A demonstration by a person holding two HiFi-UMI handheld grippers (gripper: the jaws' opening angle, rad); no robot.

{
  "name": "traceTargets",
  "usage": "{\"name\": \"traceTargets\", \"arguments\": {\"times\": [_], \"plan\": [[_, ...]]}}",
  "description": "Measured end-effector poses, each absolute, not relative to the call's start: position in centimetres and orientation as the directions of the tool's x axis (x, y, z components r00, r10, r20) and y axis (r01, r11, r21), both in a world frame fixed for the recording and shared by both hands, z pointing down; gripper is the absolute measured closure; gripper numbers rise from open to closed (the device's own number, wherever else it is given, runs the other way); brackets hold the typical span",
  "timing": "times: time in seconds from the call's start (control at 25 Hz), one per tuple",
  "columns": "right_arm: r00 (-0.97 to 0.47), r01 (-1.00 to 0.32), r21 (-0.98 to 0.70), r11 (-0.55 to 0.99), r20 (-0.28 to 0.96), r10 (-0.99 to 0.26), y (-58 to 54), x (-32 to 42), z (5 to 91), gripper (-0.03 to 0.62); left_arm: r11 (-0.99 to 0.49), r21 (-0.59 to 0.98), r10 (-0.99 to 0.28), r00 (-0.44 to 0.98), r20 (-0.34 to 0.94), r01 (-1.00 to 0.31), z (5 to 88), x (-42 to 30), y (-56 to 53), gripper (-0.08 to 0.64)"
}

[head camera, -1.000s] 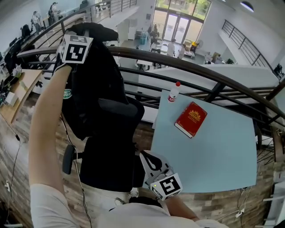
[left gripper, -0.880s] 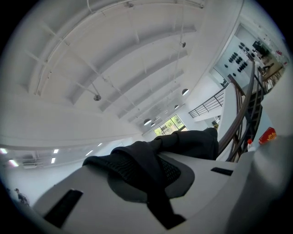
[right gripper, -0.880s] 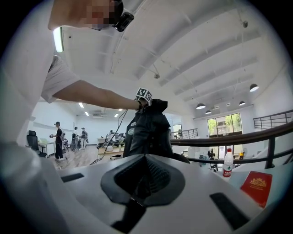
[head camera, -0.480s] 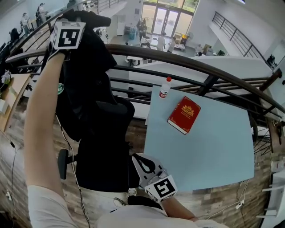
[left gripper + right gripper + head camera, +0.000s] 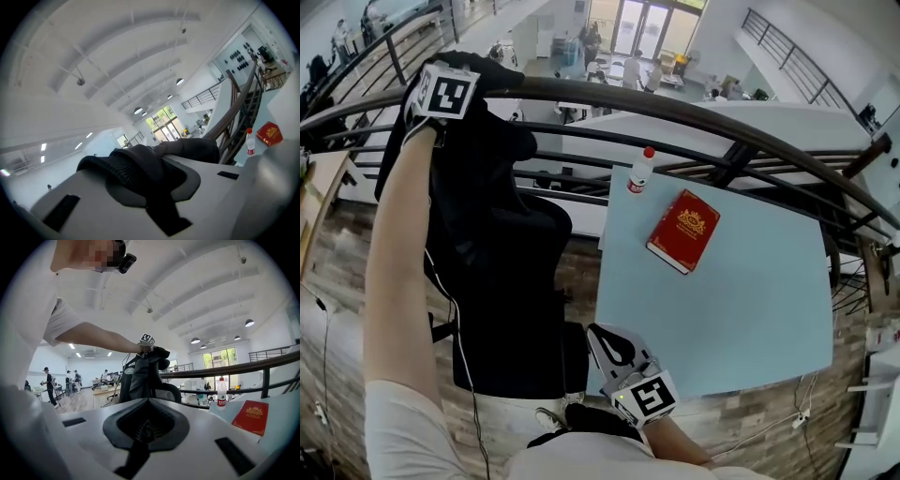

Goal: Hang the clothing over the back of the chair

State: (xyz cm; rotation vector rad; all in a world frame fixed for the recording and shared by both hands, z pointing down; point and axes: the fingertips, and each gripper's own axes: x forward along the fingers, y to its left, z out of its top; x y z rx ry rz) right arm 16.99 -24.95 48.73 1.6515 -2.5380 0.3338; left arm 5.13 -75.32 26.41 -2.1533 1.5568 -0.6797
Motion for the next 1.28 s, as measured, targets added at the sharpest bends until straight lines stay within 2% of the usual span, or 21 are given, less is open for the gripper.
{"name": "traceTargets", "arguments": {"times": [0.08,0.2,0.28,0.44,0.6,0.72,0.92,1.04,1.16,1.28], "plan": [[-0.406,-0.913,-0.137,0.384,0.205,-0.891,-25.1,17.4,49.1,0.574,-0.353,-0.589,-0.935,0.251,0.25,-0.727,28.7,5.4,-76.2,0.47],[-0.407,-0.912,-0.144,0.384,0.205,-0.89,-25.3,17.7,49.3,0.574,-0.446,-0.568,-0.877,0.209,0.433,-0.692,32.5,5.7,-77.1,0.384],[-0.405,-0.913,-0.148,0.38,0.206,-0.891,-25.5,17.9,49.5,0.574,-0.475,-0.577,-0.829,0.117,0.548,-0.664,34.7,4.8,-77.2,0.335],[-0.416,-0.908,-0.152,0.391,0.209,-0.885,-25.9,18.0,49.7,0.574,-0.507,-0.629,-0.771,-0.017,0.637,-0.59,36.3,3.5,-77.1,0.276],[-0.42,-0.906,-0.16,0.393,0.201,-0.885,-26.5,18.1,49.8,0.574,-0.533,-0.61,-0.753,0.0,0.658,-0.586,36.0,3.6,-76.8,0.237],[-0.426,-0.902,-0.161,0.4,0.192,-0.884,-27.0,18.0,49.5,0.574,-0.545,-0.585,-0.767,0.074,0.637,-0.601,35.2,3.9,-76.4,0.201],[-0.443,-0.894,-0.16,0.419,0.171,-0.88,-27.4,17.3,48.9,0.574,-0.568,-0.553,-0.781,0.187,0.596,-0.61,33.9,4.6,-75.1,0.185],[-0.454,-0.888,-0.16,0.431,0.164,-0.876,-27.5,16.8,48.5,0.574,-0.554,-0.59,-0.805,0.197,0.559,-0.588,32.7,4.3,-74.8,0.178],[-0.458,-0.886,-0.153,0.437,0.159,-0.874,-27.3,16.4,48.4,0.574,-0.589,-0.588,-0.77,0.165,0.616,-0.554,33.7,3.4,-74.1,0.128],[-0.457,-0.887,-0.152,0.435,0.159,-0.875,-27.2,16.1,48.4,0.574,-0.6,-0.59,-0.756,0.144,0.639,-0.54,33.5,2.9,-73.8,0.12]]}}
